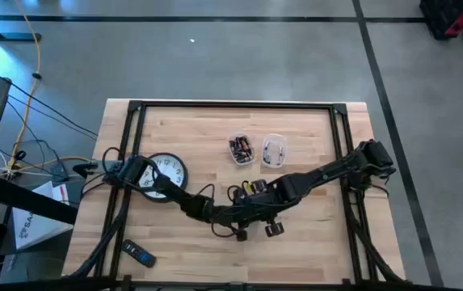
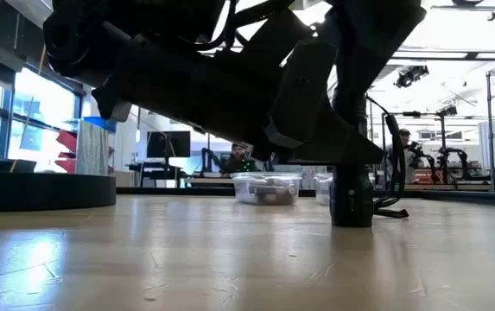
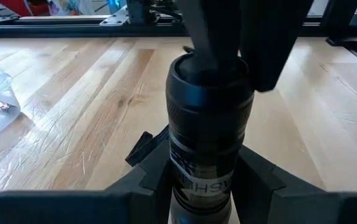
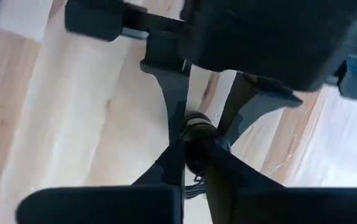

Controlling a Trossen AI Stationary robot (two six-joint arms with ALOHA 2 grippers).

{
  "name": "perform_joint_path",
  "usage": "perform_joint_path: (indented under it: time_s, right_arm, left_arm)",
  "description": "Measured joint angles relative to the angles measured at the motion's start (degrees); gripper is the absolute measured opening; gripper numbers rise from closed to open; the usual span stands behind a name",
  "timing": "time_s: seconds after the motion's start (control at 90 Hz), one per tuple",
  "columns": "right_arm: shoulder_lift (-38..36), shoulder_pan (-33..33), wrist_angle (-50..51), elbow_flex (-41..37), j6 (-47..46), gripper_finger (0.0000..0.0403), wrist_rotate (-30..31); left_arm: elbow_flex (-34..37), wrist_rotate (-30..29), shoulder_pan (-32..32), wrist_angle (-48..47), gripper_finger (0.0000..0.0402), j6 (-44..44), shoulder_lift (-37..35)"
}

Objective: Insert battery
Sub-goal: Close the lid of the black flashlight

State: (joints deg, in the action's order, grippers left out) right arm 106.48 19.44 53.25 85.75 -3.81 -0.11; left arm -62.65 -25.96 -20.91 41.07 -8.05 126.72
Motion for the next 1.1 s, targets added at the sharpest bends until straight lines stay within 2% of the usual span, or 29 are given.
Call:
perform_joint_path:
  time_s: [0.189, 0.489, 0.567, 0.711, 0.944, 1.022, 1.1]
  right_arm:
    - [0.13, -0.02, -1.04, -0.12, -16.13, 0.0002, 0.10]
    - [0.26, -0.02, -2.13, -0.21, -50.91, 0.0001, 1.21]
    - [0.27, -0.04, -2.64, -0.24, -55.74, 0.0001, 1.23]
    - [-0.58, -0.04, -3.85, -0.45, -57.22, 0.0001, 1.14]
    - [-4.48, -0.30, -2.91, -0.54, -53.34, 0.0005, 1.65]
    - [-5.37, -0.35, -2.67, -0.54, -47.92, 0.0013, 1.58]
    - [-6.05, -0.39, -2.43, -0.54, -36.25, 0.0024, 1.40]
  left_arm:
    - [0.00, -0.11, -0.06, 0.01, 0.0099, 0.17, 0.00]
    - [0.02, -0.14, -0.08, 0.01, 0.0099, 0.35, 0.00]
    - [0.02, -0.15, -0.09, 0.01, 0.0099, 0.35, 0.00]
    - [0.02, -0.33, -0.17, -0.03, 0.0099, 0.53, -0.02]
    - [-0.05, -0.11, -0.14, -0.07, 0.0099, 0.47, 0.00]
    - [-0.04, -0.10, -0.14, -0.08, 0.0099, 0.46, 0.00]
    - [-0.04, -0.11, -0.14, -0.07, 0.0099, 0.46, 0.00]
